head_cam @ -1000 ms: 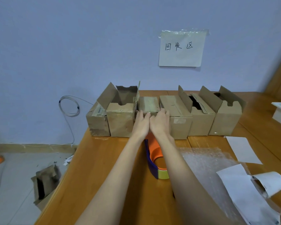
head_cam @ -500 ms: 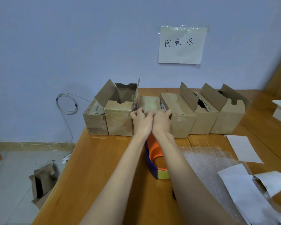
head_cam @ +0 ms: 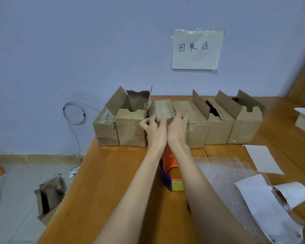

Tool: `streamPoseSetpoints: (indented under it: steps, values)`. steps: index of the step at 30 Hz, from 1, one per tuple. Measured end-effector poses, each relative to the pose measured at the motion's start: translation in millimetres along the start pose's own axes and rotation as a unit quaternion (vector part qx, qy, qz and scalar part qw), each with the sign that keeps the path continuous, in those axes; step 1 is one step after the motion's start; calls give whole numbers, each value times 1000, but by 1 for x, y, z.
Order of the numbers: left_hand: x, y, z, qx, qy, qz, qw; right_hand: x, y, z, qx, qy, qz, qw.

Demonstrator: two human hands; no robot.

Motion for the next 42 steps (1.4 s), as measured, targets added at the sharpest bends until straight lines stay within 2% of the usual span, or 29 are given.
streamPoseSetpoints:
  steps: [7,12,20,23,25,29,31,33,36,37,39,42]
  values:
    - [-14,-9,-22,-44,30,-16,998,-8,-21,12,96,-7,-44,994]
    - [-28,-11,-32,-74,36,-1,997,-15,-42,17,104,-24,-80,991]
    - [-38,-21,-41,-67,24,20,997,-18,-58,17,120,-27,-77,989]
    - [-37,-26,-38,-68,25,28,997,-21,-59,14,135,5,-74,988]
    - [-34,-28,-36,-75,36,19,996,-25,-56,15,100,1,-64,993]
    - [-30,-32,-34,-66,38,-2,997,-34,-46,20,-43,-90,-71,992]
    - [-26,-33,-31,-28,60,-9,998,-35,-43,18,-89,-99,-98,986]
    - [-25,-36,-33,6,107,-27,994,-35,-43,15,-88,-86,-123,985]
    - [-20,-51,-37,108,220,-129,961,-38,-42,11,-76,-86,-142,983]
    - [-16,-57,-36,151,227,-161,949,-39,-43,11,-72,-89,-146,983]
    - [-3,-61,-22,182,167,-164,955,-39,-44,9,-63,-94,-150,982]
    - [10,-51,-2,167,98,-117,974,-38,-45,8,-48,-94,-153,983]
Point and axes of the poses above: each hand's wrist, its own x-axis towards the middle knuckle, its own y-axis out of the palm, z = x × y, the point moved 6 cm from there along x, towards the middle knuckle, and after that the axes turned 9 degrees about -z, right-handed, at the moved point
